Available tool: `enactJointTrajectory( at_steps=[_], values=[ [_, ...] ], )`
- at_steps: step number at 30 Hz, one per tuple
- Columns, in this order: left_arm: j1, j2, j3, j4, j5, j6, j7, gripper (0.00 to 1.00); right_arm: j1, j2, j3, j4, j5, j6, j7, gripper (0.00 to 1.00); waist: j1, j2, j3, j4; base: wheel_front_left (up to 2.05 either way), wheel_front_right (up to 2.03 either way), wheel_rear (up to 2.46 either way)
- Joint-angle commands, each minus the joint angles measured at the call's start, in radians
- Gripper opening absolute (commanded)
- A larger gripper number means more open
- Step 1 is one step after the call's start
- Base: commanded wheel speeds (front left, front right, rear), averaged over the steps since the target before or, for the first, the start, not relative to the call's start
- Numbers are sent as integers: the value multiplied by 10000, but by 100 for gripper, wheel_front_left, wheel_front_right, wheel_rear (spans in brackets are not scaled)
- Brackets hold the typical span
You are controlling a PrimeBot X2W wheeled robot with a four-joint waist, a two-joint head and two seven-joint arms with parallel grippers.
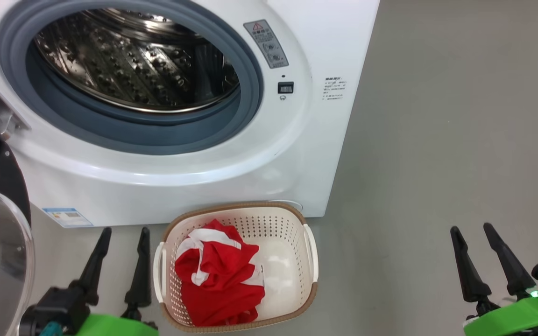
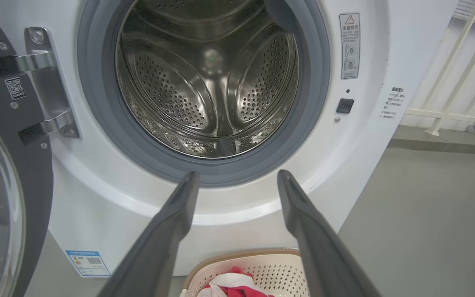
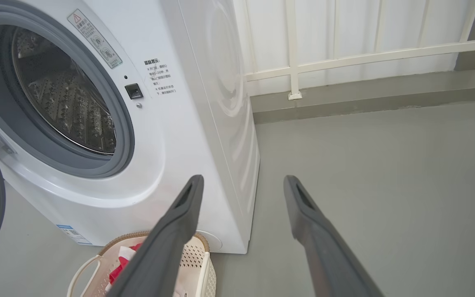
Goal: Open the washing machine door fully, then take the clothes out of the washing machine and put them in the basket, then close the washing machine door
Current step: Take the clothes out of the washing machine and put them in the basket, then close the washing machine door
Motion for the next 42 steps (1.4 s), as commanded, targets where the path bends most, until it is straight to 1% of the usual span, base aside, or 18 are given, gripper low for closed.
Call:
enactJointTrajectory(
  at_steps=[1, 13, 42],
  values=[
    [155, 214, 398, -431, 31, -54, -49, 100, 93, -270, 159, -233, 27, 65, -65, 100, 0, 0, -100, -7, 0, 0, 0],
    [999, 213, 631, -945, -110, -46, -49, 100, 529, -296, -24, -310, 17, 65, -65, 100, 0, 0, -368, 23, 0, 0, 0],
    [1003, 212, 447, -1131, 42, 161, -49, 100, 530, -307, 27, -337, 2, 65, -65, 100, 0, 0, -341, 12, 0, 0, 0]
  ],
)
